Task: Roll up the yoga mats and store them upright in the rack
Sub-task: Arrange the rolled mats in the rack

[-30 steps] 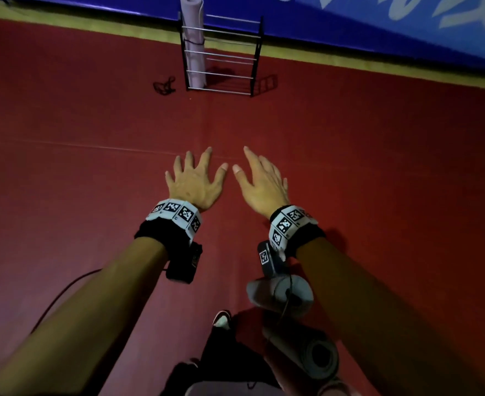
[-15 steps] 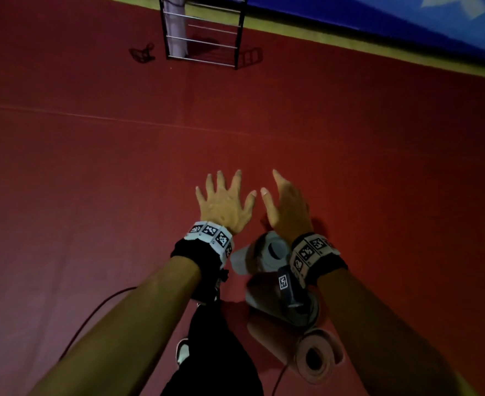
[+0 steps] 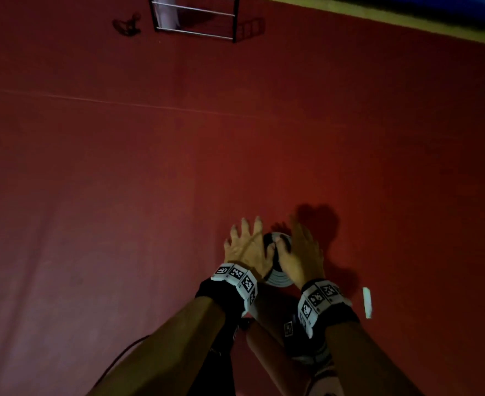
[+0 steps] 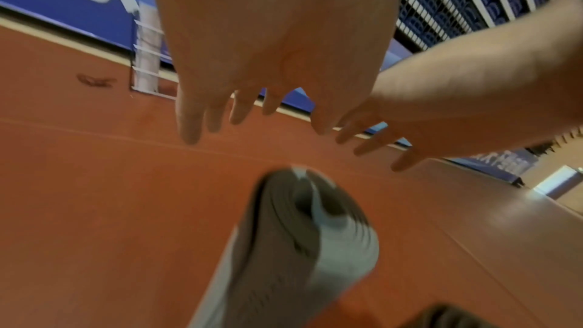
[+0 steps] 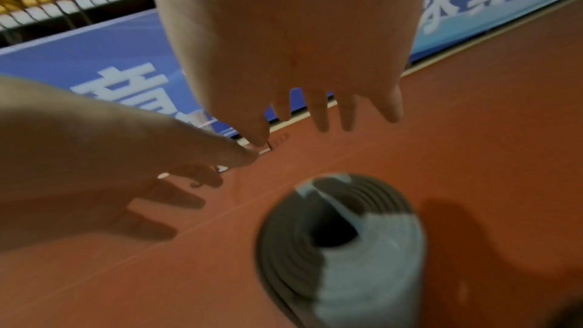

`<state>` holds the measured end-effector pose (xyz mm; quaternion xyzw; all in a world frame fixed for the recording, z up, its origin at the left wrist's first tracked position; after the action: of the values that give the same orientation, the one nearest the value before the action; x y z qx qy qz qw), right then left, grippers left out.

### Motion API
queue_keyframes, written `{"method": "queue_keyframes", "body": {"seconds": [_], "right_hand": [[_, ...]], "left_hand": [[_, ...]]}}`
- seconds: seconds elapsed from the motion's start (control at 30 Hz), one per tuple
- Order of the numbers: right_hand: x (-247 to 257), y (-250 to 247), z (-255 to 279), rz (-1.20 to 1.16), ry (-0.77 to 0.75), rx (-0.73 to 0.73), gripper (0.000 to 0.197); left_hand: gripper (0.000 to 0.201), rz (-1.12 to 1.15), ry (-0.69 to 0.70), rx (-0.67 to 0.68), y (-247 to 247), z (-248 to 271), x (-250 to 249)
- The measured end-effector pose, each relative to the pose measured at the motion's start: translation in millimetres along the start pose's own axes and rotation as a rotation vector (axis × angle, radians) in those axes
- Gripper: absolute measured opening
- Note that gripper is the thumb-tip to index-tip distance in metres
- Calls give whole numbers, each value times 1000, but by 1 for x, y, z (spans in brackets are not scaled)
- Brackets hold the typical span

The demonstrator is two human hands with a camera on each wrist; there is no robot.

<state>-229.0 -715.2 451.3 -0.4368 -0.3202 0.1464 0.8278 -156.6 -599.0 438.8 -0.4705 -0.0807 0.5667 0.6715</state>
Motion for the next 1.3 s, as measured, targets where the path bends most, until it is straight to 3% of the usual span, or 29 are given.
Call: {"method": "queue_keyframes", "body": {"seconds": [0.13,0.23,0.37,0.47,0.53,0.63,0.77,0.87,1.0,1.1,1.3], "right_hand": [[-40,16,0,19,30,-25,65],[-81,12,11,-2,180,4,68],[-130,11,40,-47,294,25,76],[-159,22,57,-33,341,96,68],[-179,31,69,-49,383,100,71],[-211,40,94,-125,518,91,83],[-227,26,148,-186,646,17,51],[-238,31,173,-181,701,73,54],[-242,42,180,-123,666,172,73],[-245,54,189,27,635,271,73],[-243,68,196,185,618,278,59]], "left_hand": [[80,13,6,53,34,-18,-10],[84,-73,53,63,44,-25,-31],[74,-252,292,-55,44,-11,-78],[57,-192,429,-49,64,10,-101],[53,-205,388,2,86,20,-102],[70,-320,276,59,112,32,-94],[102,-346,219,9,130,51,-83],[72,-368,138,-73,144,57,-70],[89,-473,204,-75,153,61,-75],[70,-487,144,-168,149,44,-73],[64,-465,165,-146,152,33,-73]]}}
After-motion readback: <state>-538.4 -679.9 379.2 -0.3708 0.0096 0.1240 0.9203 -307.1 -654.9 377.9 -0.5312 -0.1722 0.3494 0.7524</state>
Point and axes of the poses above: each hand's wrist, its own z-axis away from the middle knuckle, its own y-axis out of the palm, x = y × z, the point moved 8 cm from there along -z, towards the middle knuckle, and after that the axes turned 1 degree about -z, right-handed, at the moved point
